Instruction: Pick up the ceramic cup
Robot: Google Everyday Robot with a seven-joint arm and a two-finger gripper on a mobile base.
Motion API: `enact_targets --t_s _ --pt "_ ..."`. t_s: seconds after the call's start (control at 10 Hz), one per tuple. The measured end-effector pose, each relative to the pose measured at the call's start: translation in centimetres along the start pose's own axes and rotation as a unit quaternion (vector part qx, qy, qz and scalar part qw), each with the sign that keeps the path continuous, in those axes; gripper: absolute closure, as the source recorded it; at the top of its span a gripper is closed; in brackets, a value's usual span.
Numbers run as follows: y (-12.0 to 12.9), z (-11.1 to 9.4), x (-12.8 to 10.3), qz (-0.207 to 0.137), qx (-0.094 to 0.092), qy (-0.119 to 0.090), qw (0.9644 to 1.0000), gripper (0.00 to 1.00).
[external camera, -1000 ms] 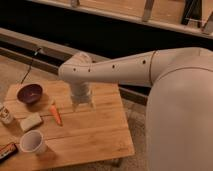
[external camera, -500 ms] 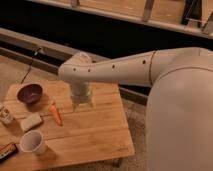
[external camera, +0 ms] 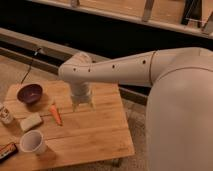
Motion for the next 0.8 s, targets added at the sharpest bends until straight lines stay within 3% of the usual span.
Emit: enact_targets --t_s 0.2,0.4,0.5,0.6,0.8 --pt "0.0 0.0 0.0 -0.001 0.0 0.0 1.0 0.35" --pt "1.5 -0.3 0.3 -0.035 0.003 0.002 0.9994 0.35" --pt "4.9 -0.5 1.4 -0.089 -0.001 0.005 0.996 0.35" --pt "6.8 -0.7 2.2 -0.12 -0.003 0.007 0.9927 0.35" --pt "11.5 -0.9 4.6 -0.204 -0.007 0.015 0.9789 0.35"
